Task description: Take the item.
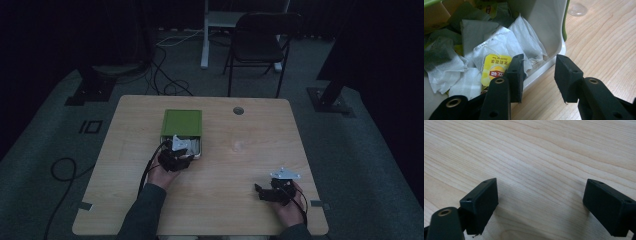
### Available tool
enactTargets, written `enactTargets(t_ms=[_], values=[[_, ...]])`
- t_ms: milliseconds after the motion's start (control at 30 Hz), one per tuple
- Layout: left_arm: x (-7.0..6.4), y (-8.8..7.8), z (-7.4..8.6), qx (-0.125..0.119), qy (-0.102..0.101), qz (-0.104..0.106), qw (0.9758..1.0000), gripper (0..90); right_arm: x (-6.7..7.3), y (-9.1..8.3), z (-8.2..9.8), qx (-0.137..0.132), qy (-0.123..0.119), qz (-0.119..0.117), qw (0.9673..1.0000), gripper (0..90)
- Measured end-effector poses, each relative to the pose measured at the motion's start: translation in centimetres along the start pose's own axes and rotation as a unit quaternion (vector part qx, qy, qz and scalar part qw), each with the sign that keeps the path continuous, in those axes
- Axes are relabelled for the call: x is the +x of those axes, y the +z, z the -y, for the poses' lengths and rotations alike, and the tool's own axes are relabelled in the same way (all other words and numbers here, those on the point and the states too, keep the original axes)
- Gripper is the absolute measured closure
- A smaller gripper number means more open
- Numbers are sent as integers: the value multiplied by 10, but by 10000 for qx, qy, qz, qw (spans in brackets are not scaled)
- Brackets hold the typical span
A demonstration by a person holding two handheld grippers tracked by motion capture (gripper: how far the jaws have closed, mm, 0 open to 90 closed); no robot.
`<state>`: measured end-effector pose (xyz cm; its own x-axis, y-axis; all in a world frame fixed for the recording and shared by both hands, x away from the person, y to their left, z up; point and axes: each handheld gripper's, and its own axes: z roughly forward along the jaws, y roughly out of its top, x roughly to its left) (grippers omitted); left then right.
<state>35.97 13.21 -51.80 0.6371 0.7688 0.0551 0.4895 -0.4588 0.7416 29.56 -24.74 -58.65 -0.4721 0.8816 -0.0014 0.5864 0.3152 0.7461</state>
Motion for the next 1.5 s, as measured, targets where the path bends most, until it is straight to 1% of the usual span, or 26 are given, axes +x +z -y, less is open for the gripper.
enactTargets(t_ms=[167, 467, 633, 700, 767, 800, 833, 867, 1100, 1133, 1233, 1267, 1300, 1400, 1433, 1467, 1500], values=[[-2, -3, 2, 14, 37, 44, 10000, 607, 0, 0, 0, 0, -2, 0, 10000, 125], [-5, -6, 5, 9, 29, 89, 10000, 607, 0, 0, 0, -1, -2, -1, 10000, 125], [-6, -9, 8, -8, -21, 112, 9999, 609, 0, 0, 0, 1, -4, 0, 10000, 125], [-9, -12, 12, -52, -90, 163, 9998, 608, 0, 0, 0, 1, -6, 1, 10000, 125], [-9, -12, 12, -52, -90, 163, 9998, 608, 0, 0, 0, 1, -3, 0, 10000, 125], [-10, -15, 15, -64, -179, 231, 9996, 608, 0, 0, 0, 1, -3, 0, 10000, 125], [-10, -15, 15, -64, -179, 231, 9996, 608, 0, 0, 0, 1, -3, 0, 10000, 125], [-12, -17, 18, -56, -219, 270, 9994, 608, 0, 0, 0, 1, -5, 1, 10000, 125], [-19, -20, 26, 10, -283, 380, 9989, 609, 0, 0, 0, 1, -3, 0, 10000, 125], [-19, -20, 26, 10, -283, 380, 9989, 610, 0, 0, 0, 1, -3, 0, 10000, 125], [-21, -22, 24, -3, -169, 319, 9993, 614, 0, 0, 0, 0, -5, 1, 10000, 125], [-20, -24, 20, -75, -177, 279, 9994, 614, 0, 0, 0, 1, -3, 0, 10000, 125], [-20, -24, 20, -75, -177, 279, 9994, 615, 0, 0, 0, 1, -4, 1, 10000, 125], [-18, -25, 13, -113, -165, 165, 9997, 614, 0, 0, 0, 0, -3, -1, 10000, 125], [-18, -25, 13, -113, -165, 165, 9997, 614, 0, 0, 0, 0, -3, -1, 10000, 125], [-15, -24, 6, -139, -194, 93, 9997, 614, 0, 0, 0, -1, -5, 0, 10000, 125], [-13, -23, 5, -155, -213, 73, 9996, 615, 0, 0, 0, -1, -4, -2, 10000, 125]])
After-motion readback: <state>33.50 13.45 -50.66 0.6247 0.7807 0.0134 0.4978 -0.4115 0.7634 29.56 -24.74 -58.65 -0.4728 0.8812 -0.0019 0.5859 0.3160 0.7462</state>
